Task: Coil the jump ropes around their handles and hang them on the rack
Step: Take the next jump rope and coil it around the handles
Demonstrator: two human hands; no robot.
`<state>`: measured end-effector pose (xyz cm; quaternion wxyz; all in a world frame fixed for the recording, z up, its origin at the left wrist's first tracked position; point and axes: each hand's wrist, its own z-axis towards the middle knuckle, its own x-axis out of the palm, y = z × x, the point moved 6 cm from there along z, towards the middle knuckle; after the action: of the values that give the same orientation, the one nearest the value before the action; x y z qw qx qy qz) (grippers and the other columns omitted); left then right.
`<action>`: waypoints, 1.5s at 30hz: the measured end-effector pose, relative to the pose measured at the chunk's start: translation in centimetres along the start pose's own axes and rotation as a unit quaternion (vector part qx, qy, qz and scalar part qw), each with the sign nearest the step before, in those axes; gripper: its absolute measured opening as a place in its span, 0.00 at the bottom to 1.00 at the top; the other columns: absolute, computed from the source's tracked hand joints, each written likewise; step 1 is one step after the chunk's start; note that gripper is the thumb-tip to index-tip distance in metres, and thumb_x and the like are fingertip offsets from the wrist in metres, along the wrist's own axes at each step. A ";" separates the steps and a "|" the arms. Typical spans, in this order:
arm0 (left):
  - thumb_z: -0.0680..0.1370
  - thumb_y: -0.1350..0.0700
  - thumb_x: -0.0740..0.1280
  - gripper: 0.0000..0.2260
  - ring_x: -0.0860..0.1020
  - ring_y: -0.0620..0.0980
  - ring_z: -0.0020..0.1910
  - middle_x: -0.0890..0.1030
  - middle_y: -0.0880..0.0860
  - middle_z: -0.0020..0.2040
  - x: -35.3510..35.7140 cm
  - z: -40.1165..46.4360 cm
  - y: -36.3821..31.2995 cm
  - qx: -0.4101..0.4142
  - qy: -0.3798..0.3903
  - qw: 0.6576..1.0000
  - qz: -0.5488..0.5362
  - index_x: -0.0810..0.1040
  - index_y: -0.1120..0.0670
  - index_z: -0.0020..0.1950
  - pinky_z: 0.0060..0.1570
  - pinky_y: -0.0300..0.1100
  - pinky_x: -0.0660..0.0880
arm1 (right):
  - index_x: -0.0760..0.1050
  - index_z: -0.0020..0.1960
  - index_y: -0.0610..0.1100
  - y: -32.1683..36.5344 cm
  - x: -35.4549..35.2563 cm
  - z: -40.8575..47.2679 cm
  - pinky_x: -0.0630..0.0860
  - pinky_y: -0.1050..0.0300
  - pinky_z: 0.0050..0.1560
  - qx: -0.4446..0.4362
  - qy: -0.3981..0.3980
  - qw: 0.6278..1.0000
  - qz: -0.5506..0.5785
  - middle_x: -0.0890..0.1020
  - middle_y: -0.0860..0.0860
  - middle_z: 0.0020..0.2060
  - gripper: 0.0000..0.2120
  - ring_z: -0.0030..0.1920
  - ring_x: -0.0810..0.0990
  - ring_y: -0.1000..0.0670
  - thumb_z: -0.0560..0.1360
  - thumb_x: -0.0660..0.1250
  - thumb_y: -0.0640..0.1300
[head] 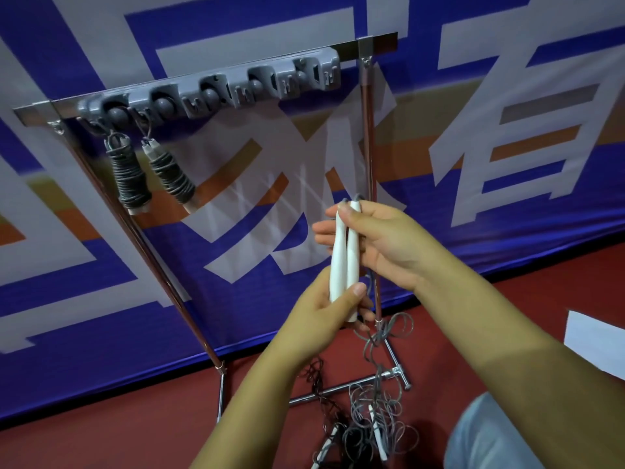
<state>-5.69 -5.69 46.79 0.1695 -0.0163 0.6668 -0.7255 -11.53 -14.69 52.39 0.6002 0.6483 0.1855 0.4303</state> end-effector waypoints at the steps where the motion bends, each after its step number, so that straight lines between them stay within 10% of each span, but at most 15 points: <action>1: 0.78 0.46 0.63 0.11 0.80 0.49 0.40 0.82 0.50 0.41 -0.7 0.0 -0.3 0.006 -0.014 0.998 0.068 0.76 0.52 0.53 0.42 0.46 0.78 | 0.75 0.52 0.39 0.2 0.0 0.0 0.80 0.50 0.53 0.009 0.008 1.000 0.002 0.85 0.44 0.43 0.08 0.48 0.84 0.45 0.80 0.60 0.42; 5: 0.75 0.36 0.52 0.25 0.81 0.48 0.49 0.83 0.49 0.45 -6.2 1.7 -2.6 0.040 -0.186 0.976 -0.104 0.80 0.53 0.50 0.53 0.47 0.76 | 0.74 0.51 0.36 1.0 0.1 0.1 0.81 0.44 0.50 0.073 0.079 0.994 -0.025 0.85 0.42 0.41 0.07 0.47 0.84 0.43 0.79 0.60 0.39; 8: 0.77 0.38 0.48 0.27 0.77 0.49 0.62 0.81 0.52 0.58 -5.2 5.0 -4.5 0.051 -0.085 0.975 -0.199 0.76 0.53 0.60 0.64 0.48 0.72 | 0.74 0.50 0.36 1.4 1.1 0.1 0.80 0.42 0.50 0.107 0.147 0.982 -0.043 0.84 0.41 0.42 0.08 0.47 0.84 0.42 0.75 0.62 0.40; 12: 0.82 0.56 0.57 0.13 0.79 0.45 0.39 0.81 0.51 0.37 -2.1 6.7 -1.3 -0.037 0.020 0.999 -0.010 0.78 0.62 0.53 0.44 0.37 0.76 | 0.73 0.47 0.36 4.0 0.7 0.6 0.82 0.45 0.43 0.062 0.115 0.991 0.007 0.84 0.42 0.37 0.06 0.41 0.85 0.44 0.74 0.62 0.39; 17: 0.78 0.52 0.66 0.12 0.75 0.46 0.34 0.78 0.48 0.30 -4.2 6.4 9.3 -0.120 0.044 0.978 0.166 0.76 0.54 0.36 0.42 0.42 0.73 | 0.73 0.44 0.39 8.4 -3.7 0.6 0.82 0.54 0.40 -0.049 -0.041 0.997 -0.039 0.81 0.47 0.33 0.08 0.38 0.84 0.50 0.80 0.58 0.37; 22: 0.79 0.48 0.64 0.15 0.77 0.47 0.33 0.81 0.51 0.31 -5.7 5.0 15.6 -0.241 -0.022 0.957 0.160 0.79 0.57 0.39 0.37 0.40 0.74 | 0.74 0.44 0.39 7.3 -2.8 1.0 0.82 0.48 0.46 -0.052 -0.025 0.994 -0.091 0.81 0.47 0.33 0.08 0.40 0.84 0.48 0.80 0.59 0.38; 28: 0.82 0.45 0.54 0.23 0.76 0.46 0.25 0.77 0.51 0.25 -7.7 6.7 9.1 -0.167 -0.149 0.975 0.014 0.77 0.59 0.40 0.35 0.40 0.71 | 0.73 0.47 0.40 3.2 -3.6 0.5 0.81 0.53 0.44 0.014 0.000 0.991 -0.130 0.80 0.45 0.40 0.06 0.36 0.82 0.52 0.80 0.59 0.39; 32: 0.81 0.43 0.54 0.23 0.71 0.49 0.30 0.78 0.55 0.36 -6.1 8.1 2.1 -0.111 -0.094 0.981 -0.126 0.78 0.56 0.41 0.36 0.42 0.67 | 0.75 0.49 0.41 -1.2 -2.2 0.2 0.81 0.56 0.43 0.111 0.086 0.980 -0.138 0.81 0.47 0.50 0.05 0.41 0.84 0.52 0.79 0.61 0.40; 35: 0.81 0.43 0.54 0.20 0.76 0.50 0.39 0.80 0.55 0.41 -4.2 7.8 -1.8 -0.071 -0.019 0.991 -0.108 0.80 0.55 0.52 0.45 0.43 0.73 | 0.75 0.52 0.42 -1.8 -1.0 0.6 0.81 0.55 0.46 0.110 0.103 0.977 -0.148 0.81 0.47 0.49 0.06 0.42 0.84 0.52 0.79 0.61 0.41; 38: 0.81 0.43 0.53 0.21 0.76 0.47 0.32 0.80 0.52 0.39 -2.9 7.0 -3.8 -0.069 0.017 0.993 -0.099 0.77 0.56 0.61 0.32 0.39 0.72 | 0.74 0.56 0.39 -1.3 -0.4 1.2 0.81 0.55 0.46 0.078 0.085 0.981 -0.156 0.81 0.44 0.47 0.08 0.41 0.83 0.51 0.80 0.61 0.41; 45: 0.78 0.34 0.49 0.32 0.79 0.54 0.38 0.80 0.58 0.36 -3.5 7.0 -4.7 -0.036 0.001 0.992 0.117 0.79 0.60 0.43 0.48 0.50 0.77 | 0.76 0.49 0.41 -0.9 -0.2 1.2 0.80 0.58 0.41 0.043 0.064 0.984 -0.163 0.82 0.46 0.39 0.04 0.36 0.82 0.53 0.79 0.63 0.39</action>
<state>-1.73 -11.24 52.83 0.2518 0.0564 0.6902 -0.6760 -10.47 -15.41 51.62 0.6207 0.6057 0.3451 0.3588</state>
